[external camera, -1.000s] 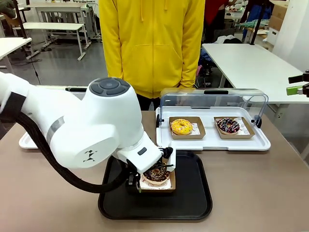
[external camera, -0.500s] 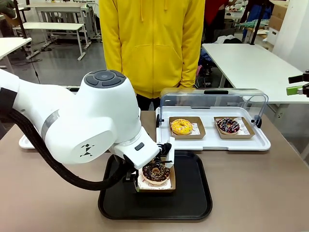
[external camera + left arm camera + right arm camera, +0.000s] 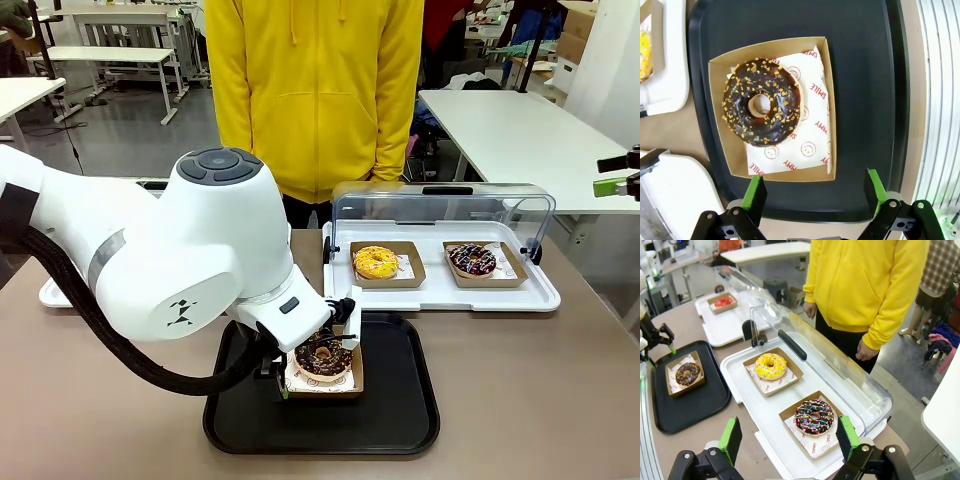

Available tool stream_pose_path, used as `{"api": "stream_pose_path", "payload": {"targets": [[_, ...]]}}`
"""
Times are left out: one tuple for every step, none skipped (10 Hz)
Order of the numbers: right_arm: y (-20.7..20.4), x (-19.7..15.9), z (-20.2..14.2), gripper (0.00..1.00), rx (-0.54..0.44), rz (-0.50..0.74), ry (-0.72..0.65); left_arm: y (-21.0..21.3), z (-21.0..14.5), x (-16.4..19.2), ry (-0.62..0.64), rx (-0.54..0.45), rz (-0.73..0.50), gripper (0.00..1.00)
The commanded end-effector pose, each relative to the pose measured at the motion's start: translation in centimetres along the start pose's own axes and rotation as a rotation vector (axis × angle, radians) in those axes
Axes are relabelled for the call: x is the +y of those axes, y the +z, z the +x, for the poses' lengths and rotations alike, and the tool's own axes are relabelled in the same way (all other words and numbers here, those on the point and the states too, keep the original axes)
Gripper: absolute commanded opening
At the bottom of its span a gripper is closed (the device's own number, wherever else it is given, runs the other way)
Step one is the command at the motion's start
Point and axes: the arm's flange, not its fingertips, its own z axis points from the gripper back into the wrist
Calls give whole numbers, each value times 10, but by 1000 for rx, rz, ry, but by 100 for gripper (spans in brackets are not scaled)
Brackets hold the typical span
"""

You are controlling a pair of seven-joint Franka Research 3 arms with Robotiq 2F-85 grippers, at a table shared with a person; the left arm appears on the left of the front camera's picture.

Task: Move the second donut from the left to the tray.
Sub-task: Pick up the Paper togo box containing the Donut indicated by the person and place it on the Handle tray.

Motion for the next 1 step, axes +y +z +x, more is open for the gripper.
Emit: {"api": "stream_pose_path", "payload": {"targets": [[0,0,1,100,-6,2,4,1,2,0,5,-1,14,100]]}}
